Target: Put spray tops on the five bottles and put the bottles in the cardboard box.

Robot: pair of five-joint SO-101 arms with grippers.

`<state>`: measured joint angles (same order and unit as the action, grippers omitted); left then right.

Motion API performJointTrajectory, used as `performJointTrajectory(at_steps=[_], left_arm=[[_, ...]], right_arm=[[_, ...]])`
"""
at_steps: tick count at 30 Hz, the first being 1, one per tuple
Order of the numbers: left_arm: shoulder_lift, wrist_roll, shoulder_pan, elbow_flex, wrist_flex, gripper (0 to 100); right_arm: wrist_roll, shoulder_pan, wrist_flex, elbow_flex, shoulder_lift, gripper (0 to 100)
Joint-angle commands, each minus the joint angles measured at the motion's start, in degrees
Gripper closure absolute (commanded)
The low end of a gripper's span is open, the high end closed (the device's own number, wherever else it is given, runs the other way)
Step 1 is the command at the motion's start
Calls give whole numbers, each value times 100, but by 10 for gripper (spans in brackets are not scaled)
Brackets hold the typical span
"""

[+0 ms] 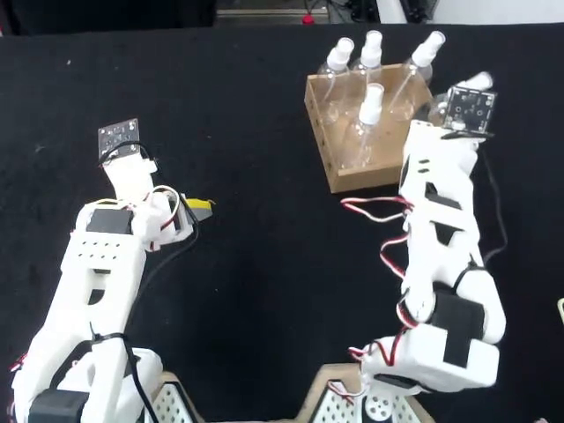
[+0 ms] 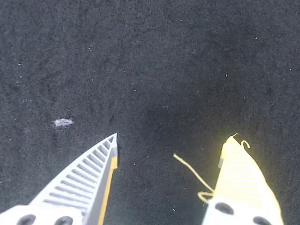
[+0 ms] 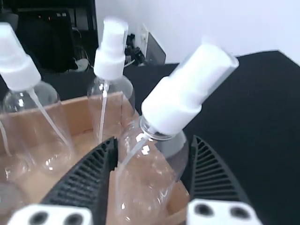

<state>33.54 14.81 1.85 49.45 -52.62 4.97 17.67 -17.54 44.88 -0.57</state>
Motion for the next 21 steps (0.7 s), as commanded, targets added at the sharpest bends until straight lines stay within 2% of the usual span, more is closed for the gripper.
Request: performJointTrajectory(at_steps=[1,11,18,21], left_arm=[[35,0,-4,-22,123,667],[26,0,-4,-22,123,667],[35,0,-4,-22,123,667],[35,0,-4,-22,123,667]], right_arm=[[26,-88,-229,-40,-127,853],[26,-105,-185,-40,-215,845],[18,-105,-176,-31,-251,663],[18,-105,-176,-31,-251,666]])
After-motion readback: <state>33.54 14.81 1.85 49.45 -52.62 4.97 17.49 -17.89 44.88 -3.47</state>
